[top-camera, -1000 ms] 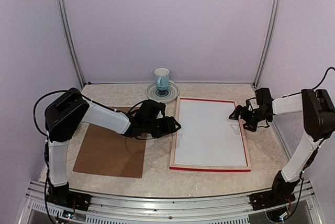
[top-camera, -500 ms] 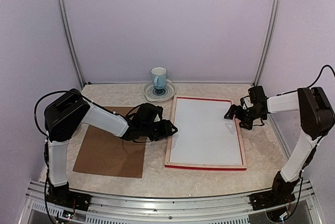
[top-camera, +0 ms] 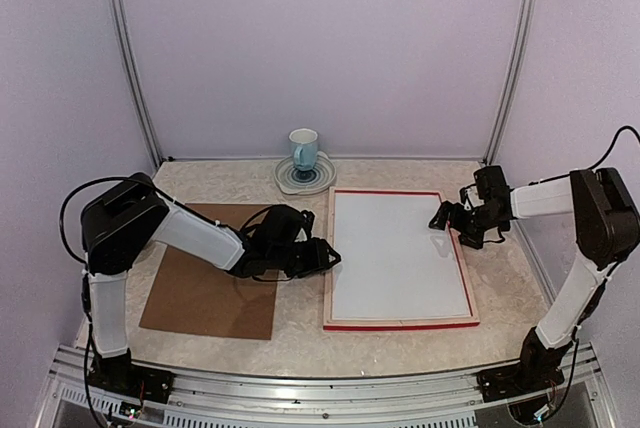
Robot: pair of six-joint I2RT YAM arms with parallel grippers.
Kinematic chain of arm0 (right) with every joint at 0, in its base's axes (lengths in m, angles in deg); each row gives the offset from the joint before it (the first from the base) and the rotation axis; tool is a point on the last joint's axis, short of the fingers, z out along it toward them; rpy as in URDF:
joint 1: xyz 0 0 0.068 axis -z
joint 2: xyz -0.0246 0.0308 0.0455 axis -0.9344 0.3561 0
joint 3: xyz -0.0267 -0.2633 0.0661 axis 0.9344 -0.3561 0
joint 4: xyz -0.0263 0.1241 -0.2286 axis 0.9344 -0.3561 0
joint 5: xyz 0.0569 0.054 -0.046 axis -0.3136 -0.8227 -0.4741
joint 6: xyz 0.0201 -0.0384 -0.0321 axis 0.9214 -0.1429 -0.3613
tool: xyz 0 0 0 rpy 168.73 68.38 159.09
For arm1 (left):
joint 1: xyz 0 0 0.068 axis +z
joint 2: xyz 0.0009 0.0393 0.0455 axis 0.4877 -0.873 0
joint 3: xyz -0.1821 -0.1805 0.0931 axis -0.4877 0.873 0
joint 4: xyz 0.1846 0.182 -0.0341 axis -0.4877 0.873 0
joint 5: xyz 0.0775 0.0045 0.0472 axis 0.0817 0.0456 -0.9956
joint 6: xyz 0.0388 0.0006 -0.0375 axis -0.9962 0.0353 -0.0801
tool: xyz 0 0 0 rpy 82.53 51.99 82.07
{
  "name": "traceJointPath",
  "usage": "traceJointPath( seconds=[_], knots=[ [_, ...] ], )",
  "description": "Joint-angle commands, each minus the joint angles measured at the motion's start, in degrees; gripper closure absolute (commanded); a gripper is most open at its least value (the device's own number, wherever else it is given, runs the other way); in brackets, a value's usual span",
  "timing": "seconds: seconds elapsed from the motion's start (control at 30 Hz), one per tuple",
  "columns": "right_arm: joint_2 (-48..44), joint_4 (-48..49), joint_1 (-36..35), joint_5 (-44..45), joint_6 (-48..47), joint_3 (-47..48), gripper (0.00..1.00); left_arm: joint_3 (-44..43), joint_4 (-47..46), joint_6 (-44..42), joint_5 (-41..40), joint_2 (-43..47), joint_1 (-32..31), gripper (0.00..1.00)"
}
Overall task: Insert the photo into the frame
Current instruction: Frame the body at the center of the board.
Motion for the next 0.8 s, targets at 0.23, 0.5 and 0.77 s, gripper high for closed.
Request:
traceJointPath(
  seconds=[0.23, 0.5, 0.77],
  knots=[
    [-6.3, 1.7, -2.4, -4.0, 2.6, -5.6, 0.02, 2.6, 0.1, 0.8, 0.8, 3.9, -2.0, 0.52],
    [-7.7, -2.6, -2.7, 1.5, 1.6, -3.6, 0.01, 3.1, 0.5, 0.4, 0.2, 5.4, -2.0, 0.46],
    [-7.9, -11.4, -2.6, 10.9, 2.3, 3.6, 0.01, 3.5, 2.8, -1.0, -2.3, 9.5, -1.7, 0.32]
  ],
)
